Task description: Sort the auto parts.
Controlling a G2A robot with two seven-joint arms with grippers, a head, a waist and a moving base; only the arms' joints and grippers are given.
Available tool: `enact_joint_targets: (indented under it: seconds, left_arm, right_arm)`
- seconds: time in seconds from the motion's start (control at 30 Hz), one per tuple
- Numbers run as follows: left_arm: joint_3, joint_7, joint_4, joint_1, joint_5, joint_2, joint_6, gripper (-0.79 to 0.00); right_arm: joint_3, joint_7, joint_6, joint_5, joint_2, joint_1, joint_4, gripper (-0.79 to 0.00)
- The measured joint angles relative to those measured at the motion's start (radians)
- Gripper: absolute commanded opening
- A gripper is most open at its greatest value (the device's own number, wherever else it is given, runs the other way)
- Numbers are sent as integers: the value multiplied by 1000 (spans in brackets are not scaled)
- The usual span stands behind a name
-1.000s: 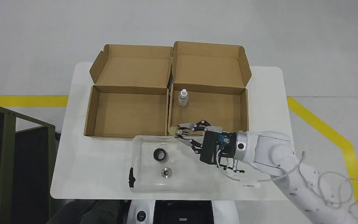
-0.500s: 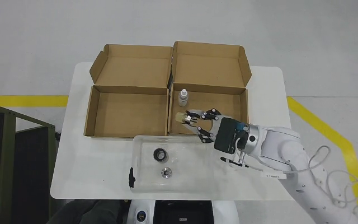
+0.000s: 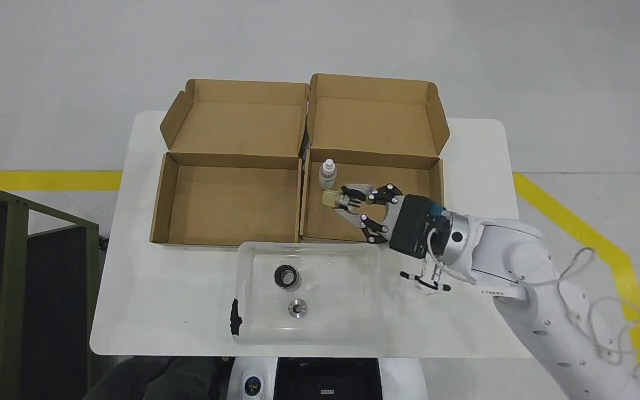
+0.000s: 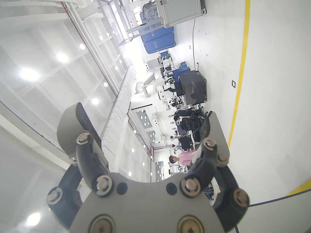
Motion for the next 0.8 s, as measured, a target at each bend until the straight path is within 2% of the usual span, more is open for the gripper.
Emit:
enact_joint_targets:
  seconds: [0.37, 0.6, 0.8]
  left_arm:
    - [0, 0, 0, 0, 0, 0, 0, 0]
    - [0, 0, 0, 0, 0, 0, 0, 0]
    - [0, 0, 0, 0, 0, 0, 0, 0]
  right_arm:
    - [-15, 83, -4, -24, -10, 37, 38, -785]
    - [-30, 196, -42, -71, -15, 100, 81, -785]
    - [-50, 335, -61, -2, -22, 158, 144, -785]
